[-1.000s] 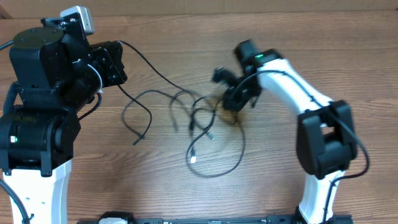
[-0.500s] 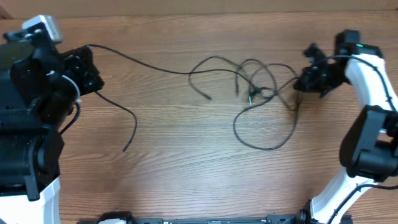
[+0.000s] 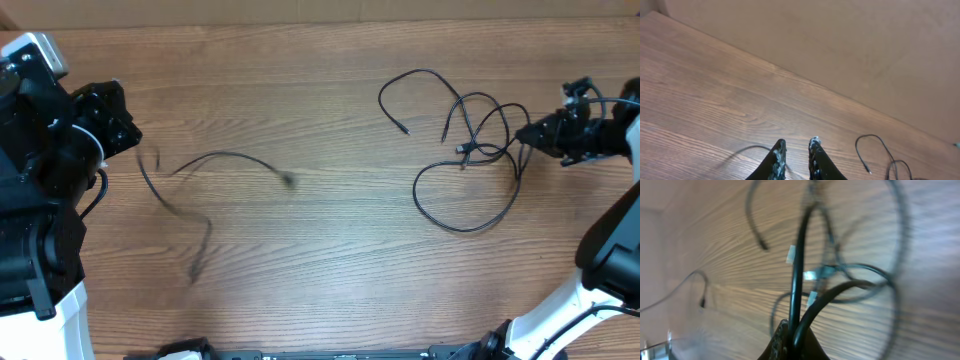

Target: Untangle cables

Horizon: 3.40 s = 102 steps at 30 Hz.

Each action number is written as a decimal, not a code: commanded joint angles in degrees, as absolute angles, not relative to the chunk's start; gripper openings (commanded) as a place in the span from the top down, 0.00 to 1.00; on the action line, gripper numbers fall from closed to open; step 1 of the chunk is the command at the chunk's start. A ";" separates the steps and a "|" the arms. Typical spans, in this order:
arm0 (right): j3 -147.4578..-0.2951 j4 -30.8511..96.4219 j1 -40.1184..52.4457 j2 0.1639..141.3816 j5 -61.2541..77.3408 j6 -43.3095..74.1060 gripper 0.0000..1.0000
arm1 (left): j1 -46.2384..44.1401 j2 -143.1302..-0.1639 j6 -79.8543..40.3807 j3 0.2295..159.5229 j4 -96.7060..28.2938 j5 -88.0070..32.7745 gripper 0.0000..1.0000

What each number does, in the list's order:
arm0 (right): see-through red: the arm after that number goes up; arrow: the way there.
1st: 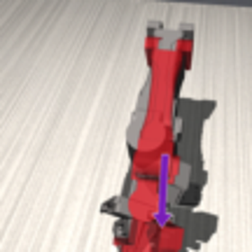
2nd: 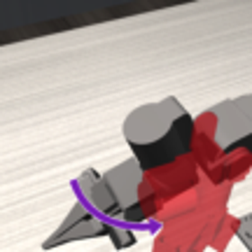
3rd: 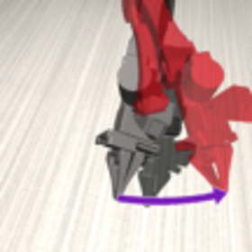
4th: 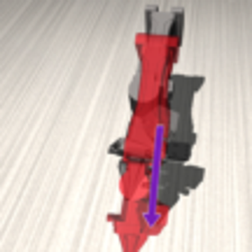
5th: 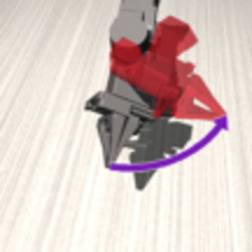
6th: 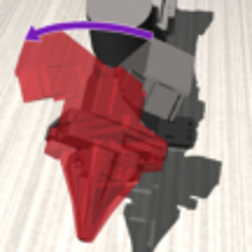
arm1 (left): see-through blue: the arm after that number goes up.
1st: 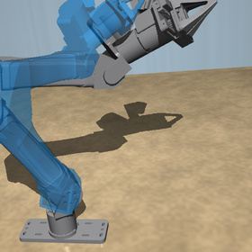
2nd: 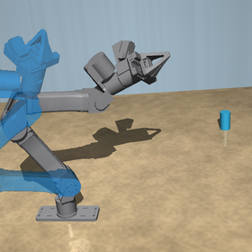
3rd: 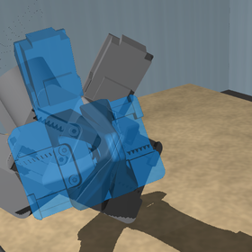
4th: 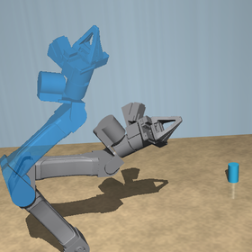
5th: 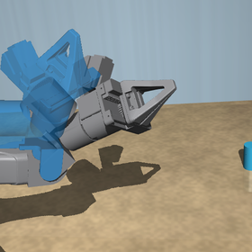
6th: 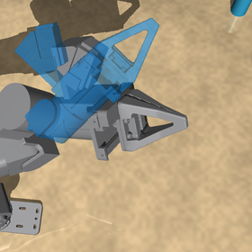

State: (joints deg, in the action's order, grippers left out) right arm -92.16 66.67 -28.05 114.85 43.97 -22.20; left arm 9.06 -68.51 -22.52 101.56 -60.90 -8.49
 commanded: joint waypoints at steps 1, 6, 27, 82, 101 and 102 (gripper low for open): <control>-93.82 66.48 -22.81 110.50 50.48 -24.60 0.96 | 9.34 -68.14 -21.85 103.02 -61.06 -11.22 0.83; -93.91 65.78 -11.86 107.92 50.70 -25.61 0.96 | 9.34 -68.38 -21.82 103.02 -61.69 -14.52 0.66; -120.42 75.70 14.52 107.24 53.25 -17.93 0.96 | 9.15 -77.10 -3.33 102.85 -67.05 -44.77 0.23; -123.52 58.08 25.87 103.70 86.26 6.26 0.96 | -5.43 -88.88 17.56 94.72 -65.08 -48.27 0.25; -123.50 64.77 25.19 103.72 60.86 4.47 0.96 | -5.26 -88.88 17.54 94.65 -67.92 -44.34 0.96; -123.50 66.89 24.99 103.72 56.29 3.14 0.96 | -5.21 -88.88 17.52 94.65 -68.12 -44.07 0.95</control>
State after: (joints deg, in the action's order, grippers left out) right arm -121.95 64.84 25.74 105.45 69.69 5.37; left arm -5.15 -88.95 16.91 94.85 -67.88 -44.27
